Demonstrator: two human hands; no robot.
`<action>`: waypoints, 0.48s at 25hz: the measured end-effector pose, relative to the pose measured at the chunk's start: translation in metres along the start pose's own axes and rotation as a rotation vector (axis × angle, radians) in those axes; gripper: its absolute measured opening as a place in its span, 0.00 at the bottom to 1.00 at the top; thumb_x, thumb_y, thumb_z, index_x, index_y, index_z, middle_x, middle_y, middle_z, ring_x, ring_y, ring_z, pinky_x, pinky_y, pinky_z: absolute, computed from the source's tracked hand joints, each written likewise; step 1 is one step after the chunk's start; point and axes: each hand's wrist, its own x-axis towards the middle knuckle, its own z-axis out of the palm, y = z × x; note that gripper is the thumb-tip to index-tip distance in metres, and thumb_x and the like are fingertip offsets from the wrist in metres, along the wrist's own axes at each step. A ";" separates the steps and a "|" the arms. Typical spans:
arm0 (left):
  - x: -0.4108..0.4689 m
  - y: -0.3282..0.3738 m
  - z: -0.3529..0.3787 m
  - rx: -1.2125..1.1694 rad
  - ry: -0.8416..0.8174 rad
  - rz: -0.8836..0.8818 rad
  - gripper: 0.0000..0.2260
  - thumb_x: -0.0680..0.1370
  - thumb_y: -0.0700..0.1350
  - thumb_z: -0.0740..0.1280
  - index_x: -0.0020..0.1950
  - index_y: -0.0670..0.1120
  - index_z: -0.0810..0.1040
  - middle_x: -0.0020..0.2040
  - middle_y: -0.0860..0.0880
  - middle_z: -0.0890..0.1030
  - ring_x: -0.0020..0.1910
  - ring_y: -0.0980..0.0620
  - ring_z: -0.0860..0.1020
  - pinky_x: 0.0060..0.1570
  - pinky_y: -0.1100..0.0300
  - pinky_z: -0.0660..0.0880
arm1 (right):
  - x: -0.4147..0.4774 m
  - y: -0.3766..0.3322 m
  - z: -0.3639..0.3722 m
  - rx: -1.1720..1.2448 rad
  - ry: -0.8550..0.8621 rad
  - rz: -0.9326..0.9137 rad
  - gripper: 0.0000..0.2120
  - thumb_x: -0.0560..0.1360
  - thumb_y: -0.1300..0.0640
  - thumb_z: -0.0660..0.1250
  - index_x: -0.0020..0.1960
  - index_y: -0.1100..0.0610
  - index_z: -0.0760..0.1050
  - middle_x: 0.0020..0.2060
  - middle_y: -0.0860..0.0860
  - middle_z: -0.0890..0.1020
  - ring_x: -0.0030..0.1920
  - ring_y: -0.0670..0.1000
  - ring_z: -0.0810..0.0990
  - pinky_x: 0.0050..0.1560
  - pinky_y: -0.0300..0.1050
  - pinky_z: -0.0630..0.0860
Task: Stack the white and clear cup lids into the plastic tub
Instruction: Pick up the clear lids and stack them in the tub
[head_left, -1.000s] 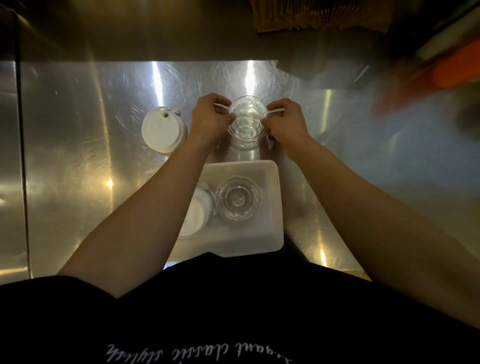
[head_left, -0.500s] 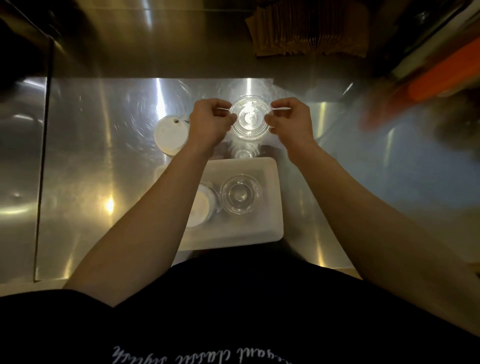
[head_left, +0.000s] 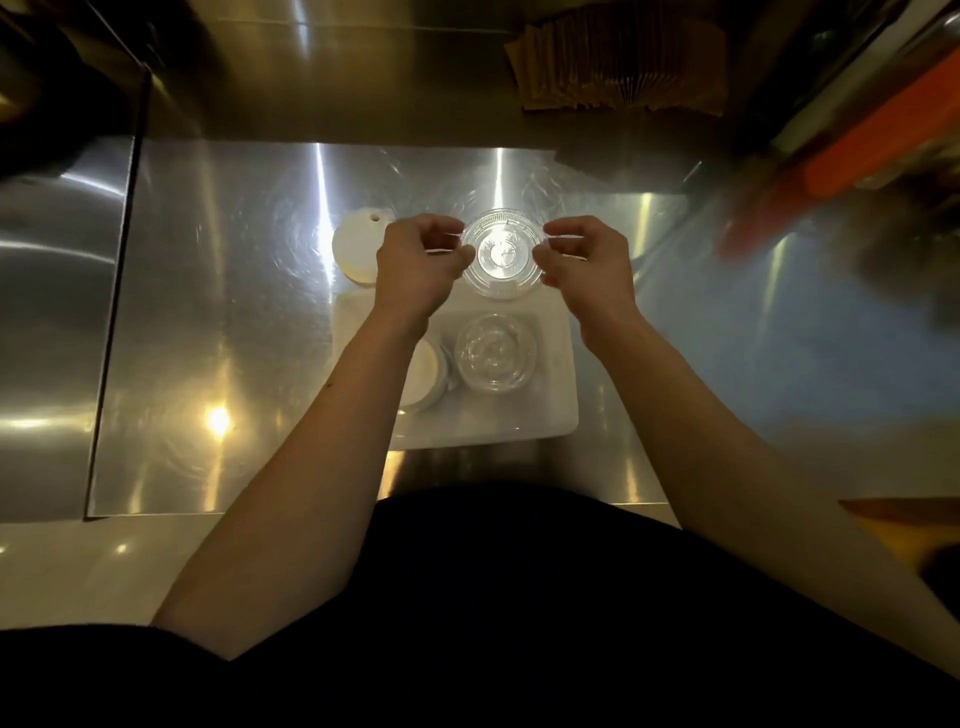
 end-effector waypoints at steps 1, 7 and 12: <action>-0.004 -0.004 -0.001 0.002 0.004 -0.004 0.14 0.72 0.40 0.74 0.56 0.44 0.82 0.49 0.45 0.83 0.46 0.50 0.82 0.49 0.58 0.81 | -0.006 0.002 0.001 0.002 0.000 0.007 0.10 0.72 0.61 0.72 0.52 0.52 0.79 0.45 0.49 0.83 0.44 0.49 0.83 0.52 0.51 0.83; -0.024 -0.013 -0.015 0.105 -0.041 0.018 0.14 0.72 0.40 0.74 0.57 0.43 0.82 0.48 0.47 0.83 0.43 0.54 0.81 0.50 0.59 0.80 | -0.036 0.018 0.005 0.034 -0.007 0.037 0.09 0.73 0.63 0.69 0.52 0.53 0.79 0.44 0.50 0.83 0.42 0.50 0.83 0.52 0.53 0.83; -0.028 -0.013 -0.021 0.292 -0.129 0.091 0.15 0.73 0.40 0.72 0.59 0.41 0.81 0.51 0.46 0.83 0.45 0.54 0.80 0.42 0.71 0.72 | -0.060 0.035 0.010 0.010 0.024 0.075 0.10 0.74 0.61 0.69 0.54 0.55 0.78 0.47 0.54 0.83 0.44 0.54 0.85 0.51 0.55 0.84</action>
